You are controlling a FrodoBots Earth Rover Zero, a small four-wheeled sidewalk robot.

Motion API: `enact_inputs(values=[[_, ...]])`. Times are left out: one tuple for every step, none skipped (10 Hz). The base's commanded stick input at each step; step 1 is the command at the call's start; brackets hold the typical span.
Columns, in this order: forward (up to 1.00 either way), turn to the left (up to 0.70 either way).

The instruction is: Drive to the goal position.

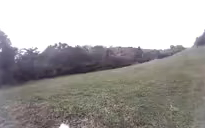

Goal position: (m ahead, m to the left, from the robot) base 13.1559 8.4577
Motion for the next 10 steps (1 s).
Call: enact_inputs(values=[[0.15, 0.0], [0.45, 0.0], [0.7, 0.0], [0.7, 0.0], [0.7, 0.0], [0.7, 0.0], [0.7, 0.0], [0.7, 0.0], [0.7, 0.0], [0.7, 0.0]])
